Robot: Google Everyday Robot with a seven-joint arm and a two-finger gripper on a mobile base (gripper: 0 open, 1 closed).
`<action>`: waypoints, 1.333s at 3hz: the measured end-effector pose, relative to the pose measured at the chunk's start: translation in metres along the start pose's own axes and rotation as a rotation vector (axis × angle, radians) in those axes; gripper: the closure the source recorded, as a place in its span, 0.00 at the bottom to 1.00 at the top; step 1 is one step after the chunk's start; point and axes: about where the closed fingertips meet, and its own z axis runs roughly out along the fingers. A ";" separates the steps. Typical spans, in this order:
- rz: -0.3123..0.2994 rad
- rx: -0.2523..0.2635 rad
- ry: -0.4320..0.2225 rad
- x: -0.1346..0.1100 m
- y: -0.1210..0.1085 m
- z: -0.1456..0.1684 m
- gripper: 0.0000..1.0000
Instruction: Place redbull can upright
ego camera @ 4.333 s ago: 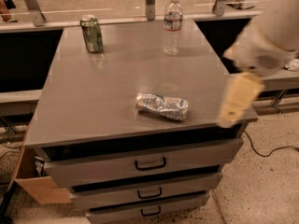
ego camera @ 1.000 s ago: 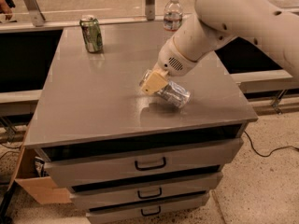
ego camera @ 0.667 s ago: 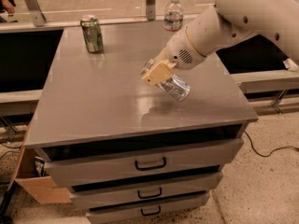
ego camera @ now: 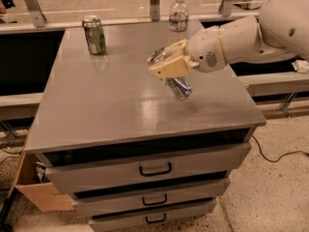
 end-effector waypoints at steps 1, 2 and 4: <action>-0.022 -0.017 -0.180 -0.007 0.003 -0.012 1.00; -0.029 -0.023 -0.315 -0.007 0.003 -0.022 1.00; 0.009 -0.046 -0.504 0.013 0.001 -0.027 1.00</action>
Offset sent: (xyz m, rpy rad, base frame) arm -0.0106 -0.0373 0.0208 0.4698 -0.1332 0.0452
